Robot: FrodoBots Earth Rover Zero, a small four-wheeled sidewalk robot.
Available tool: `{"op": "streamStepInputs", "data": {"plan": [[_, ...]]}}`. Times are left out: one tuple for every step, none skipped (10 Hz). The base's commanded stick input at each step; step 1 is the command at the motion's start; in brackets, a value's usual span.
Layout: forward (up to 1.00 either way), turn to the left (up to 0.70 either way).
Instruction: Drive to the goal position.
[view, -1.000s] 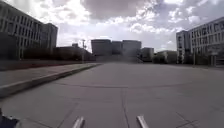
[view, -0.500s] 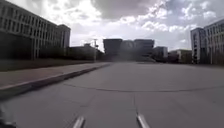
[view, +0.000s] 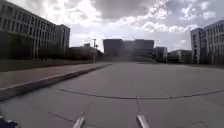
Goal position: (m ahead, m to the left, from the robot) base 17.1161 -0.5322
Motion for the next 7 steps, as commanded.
{"op": "streamStepInputs", "data": {"plan": [[0.70,-0.04],[0.69,-0.20],[0.69,-0.32],[0.69,-0.05],[0.69,0.00],[0.70,0.00],[0.70,0.00]]}}
